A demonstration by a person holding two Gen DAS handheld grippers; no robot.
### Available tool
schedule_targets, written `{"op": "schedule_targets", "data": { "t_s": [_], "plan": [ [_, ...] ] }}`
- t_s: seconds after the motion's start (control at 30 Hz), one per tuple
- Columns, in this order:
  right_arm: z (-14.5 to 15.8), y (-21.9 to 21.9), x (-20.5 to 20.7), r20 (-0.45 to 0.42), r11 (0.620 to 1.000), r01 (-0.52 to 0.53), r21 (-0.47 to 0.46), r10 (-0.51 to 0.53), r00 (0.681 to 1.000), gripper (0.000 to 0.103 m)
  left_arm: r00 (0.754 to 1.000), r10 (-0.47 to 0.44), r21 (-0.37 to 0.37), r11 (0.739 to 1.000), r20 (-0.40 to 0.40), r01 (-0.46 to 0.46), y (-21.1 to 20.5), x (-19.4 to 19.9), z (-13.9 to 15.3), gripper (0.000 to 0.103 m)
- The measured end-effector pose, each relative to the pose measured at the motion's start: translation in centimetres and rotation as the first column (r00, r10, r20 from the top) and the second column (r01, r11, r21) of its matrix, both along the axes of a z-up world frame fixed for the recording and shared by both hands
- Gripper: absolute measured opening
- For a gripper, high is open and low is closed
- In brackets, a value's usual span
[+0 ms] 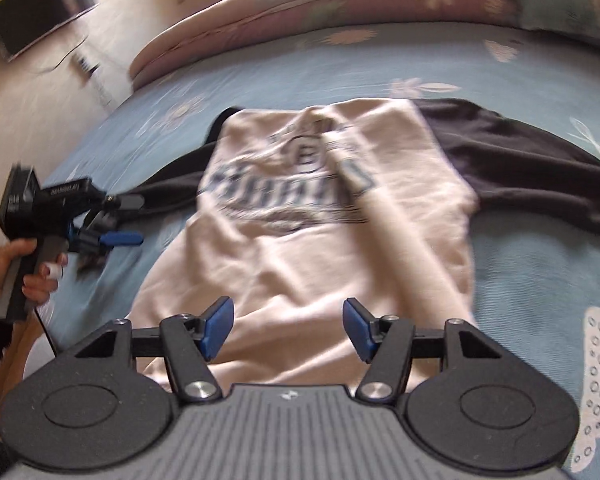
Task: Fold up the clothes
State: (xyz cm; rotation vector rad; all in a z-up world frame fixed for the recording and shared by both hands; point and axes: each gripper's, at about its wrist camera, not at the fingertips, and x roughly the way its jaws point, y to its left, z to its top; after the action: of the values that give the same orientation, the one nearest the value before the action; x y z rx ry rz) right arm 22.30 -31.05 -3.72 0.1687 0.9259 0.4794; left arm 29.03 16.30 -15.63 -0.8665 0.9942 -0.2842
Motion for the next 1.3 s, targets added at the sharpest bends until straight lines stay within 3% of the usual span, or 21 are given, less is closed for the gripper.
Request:
{"op": "schedule_targets", "data": {
  "t_s": [0.07, 0.2, 0.37, 0.47, 0.63, 0.73, 0.8, 0.9, 1.1, 1.23, 1.3],
  "plan": [
    [-0.6, -1.1, 0.7, -0.009, 0.999, 0.04, 0.008, -0.039, 0.999, 0.066, 0.999, 0.035, -0.054, 0.998, 0.012, -0.034, 0.0, 0.8, -0.6, 0.079],
    [-1.8, -2.6, 1.8, -0.021, 0.996, 0.086, 0.016, -0.086, 0.996, 0.066, 0.996, 0.079, -0.076, 0.994, 0.037, -0.076, -0.2, 2.8, -0.9, 0.079],
    [-2.1, -2.7, 2.5, -0.01, 0.994, 0.104, 0.034, -0.104, 0.995, 0.066, 0.992, 0.083, 0.032, 0.996, 0.098, -0.087, -1.7, 5.8, -0.5, 0.079],
    [-2.2, -2.8, 2.8, -0.003, 0.992, 0.114, 0.045, -0.114, 0.993, 0.066, 0.986, 0.105, 0.052, 0.992, 0.13, -0.113, -1.6, 6.3, -0.4, 0.078],
    [-2.5, -3.4, 2.9, -0.004, 0.989, 0.137, 0.056, -0.137, 0.991, 0.066, 0.971, 0.2, 0.008, 0.979, 0.132, -0.203, -0.7, 6.2, -1.5, 0.06],
    [-2.9, -4.0, 2.8, -0.015, 0.985, 0.167, 0.054, -0.166, 0.986, 0.067, 0.968, 0.2, 0.077, 0.974, 0.15, -0.213, -1.0, 7.1, -1.4, 0.046],
    [-3.0, -4.4, 2.7, -0.023, 0.979, 0.194, 0.062, -0.193, 0.981, 0.067, 0.966, 0.222, 0.1, 0.966, 0.134, -0.237, -0.6, 7.5, -1.6, 0.014],
    [-2.9, -4.8, 2.4, -0.025, 0.971, 0.227, 0.075, -0.226, 0.974, 0.067, 0.962, 0.254, 0.05, 0.964, 0.096, -0.26, 0.6, 7.8, -2.5, 0.014],
    [-2.5, -5.5, 1.9, -0.016, 0.966, 0.252, 0.064, -0.251, 0.968, 0.069, 0.973, 0.218, 0.148, 0.963, 0.073, -0.227, 0.1, 8.5, -1.1, 0.014],
    [-2.2, -5.8, 1.5, -0.004, 0.965, 0.258, 0.051, -0.258, 0.966, 0.069, 0.97, 0.21, 0.283, 0.929, 0.124, -0.237, 0.2, 8.3, 0.5, 0.013],
    [-2.2, -5.9, 1.5, -0.001, 0.965, 0.258, 0.039, -0.258, 0.966, 0.069, 0.96, 0.245, 0.293, 0.916, 0.133, -0.275, 1.6, 7.8, 1.2, 0.012]
  ]
}}
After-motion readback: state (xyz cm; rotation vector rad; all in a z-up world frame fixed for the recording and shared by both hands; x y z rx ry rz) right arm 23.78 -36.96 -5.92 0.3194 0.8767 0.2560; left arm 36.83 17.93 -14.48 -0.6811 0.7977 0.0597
